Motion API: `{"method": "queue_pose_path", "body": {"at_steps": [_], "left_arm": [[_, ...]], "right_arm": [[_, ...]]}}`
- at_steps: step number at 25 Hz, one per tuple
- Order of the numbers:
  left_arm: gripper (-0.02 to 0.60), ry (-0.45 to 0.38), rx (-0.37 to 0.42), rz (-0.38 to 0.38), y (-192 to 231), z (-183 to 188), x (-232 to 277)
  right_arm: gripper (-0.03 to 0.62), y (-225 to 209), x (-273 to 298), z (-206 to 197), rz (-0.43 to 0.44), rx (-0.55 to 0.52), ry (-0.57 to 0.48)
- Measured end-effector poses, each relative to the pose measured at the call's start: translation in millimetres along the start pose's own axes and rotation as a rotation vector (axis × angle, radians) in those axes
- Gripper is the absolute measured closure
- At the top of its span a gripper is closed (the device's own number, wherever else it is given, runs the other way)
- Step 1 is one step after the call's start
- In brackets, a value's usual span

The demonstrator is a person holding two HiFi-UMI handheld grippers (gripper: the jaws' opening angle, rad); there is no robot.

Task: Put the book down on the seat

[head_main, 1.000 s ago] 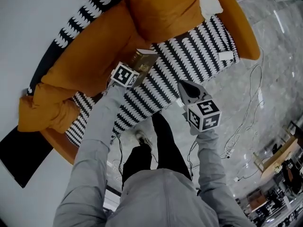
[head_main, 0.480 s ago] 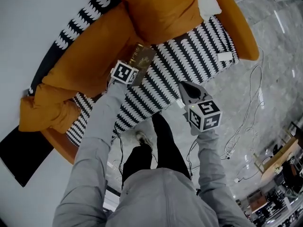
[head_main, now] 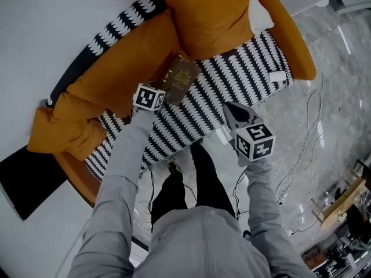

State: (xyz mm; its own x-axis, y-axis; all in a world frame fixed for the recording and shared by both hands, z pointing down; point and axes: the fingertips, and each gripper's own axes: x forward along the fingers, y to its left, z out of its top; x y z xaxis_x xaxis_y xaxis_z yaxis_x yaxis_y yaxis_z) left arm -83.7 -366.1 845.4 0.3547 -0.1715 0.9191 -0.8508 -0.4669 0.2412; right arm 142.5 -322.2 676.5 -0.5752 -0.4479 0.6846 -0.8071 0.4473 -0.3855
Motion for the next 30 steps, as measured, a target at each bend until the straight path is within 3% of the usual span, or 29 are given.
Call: {"method": "queue_pose_path", "body": {"at_steps": [4, 8, 13, 16, 22, 30], "left_arm": [[0.293, -0.087, -0.033, -0.014, -7.6, -6.4, -33.9], [0.396, -0.17, -0.014, -0.006, -19.0, -7.3, -83.1], [0.47, -0.331, 0.014, -0.019, -39.8, 5.5, -153.2], [0.511, -0.403, 0.006, -0.011, -49.7, -5.3, -197.3], [0.537, -0.516, 0.044, -0.004, -71.8, -20.3, -272.1], [0.542, -0.662, 0.159, 0.022, -103.5, -33.0, -376.5]], "right_arm": [[0.563, 19.2, -17.2, 9.8, -0.021, -0.003, -0.042], [0.563, 47.2, -39.1, 24.2, -0.031, -0.032, -0.087], [0.563, 84.0, -73.0, 45.7, -0.058, -0.088, -0.154], [0.563, 113.6, -100.0, 46.9, -0.075, -0.099, -0.189], [0.563, 154.2, -152.1, 58.4, -0.141, -0.132, -0.264], [0.563, 219.5, -214.7, 82.3, -0.192, -0.213, -0.395]]}}
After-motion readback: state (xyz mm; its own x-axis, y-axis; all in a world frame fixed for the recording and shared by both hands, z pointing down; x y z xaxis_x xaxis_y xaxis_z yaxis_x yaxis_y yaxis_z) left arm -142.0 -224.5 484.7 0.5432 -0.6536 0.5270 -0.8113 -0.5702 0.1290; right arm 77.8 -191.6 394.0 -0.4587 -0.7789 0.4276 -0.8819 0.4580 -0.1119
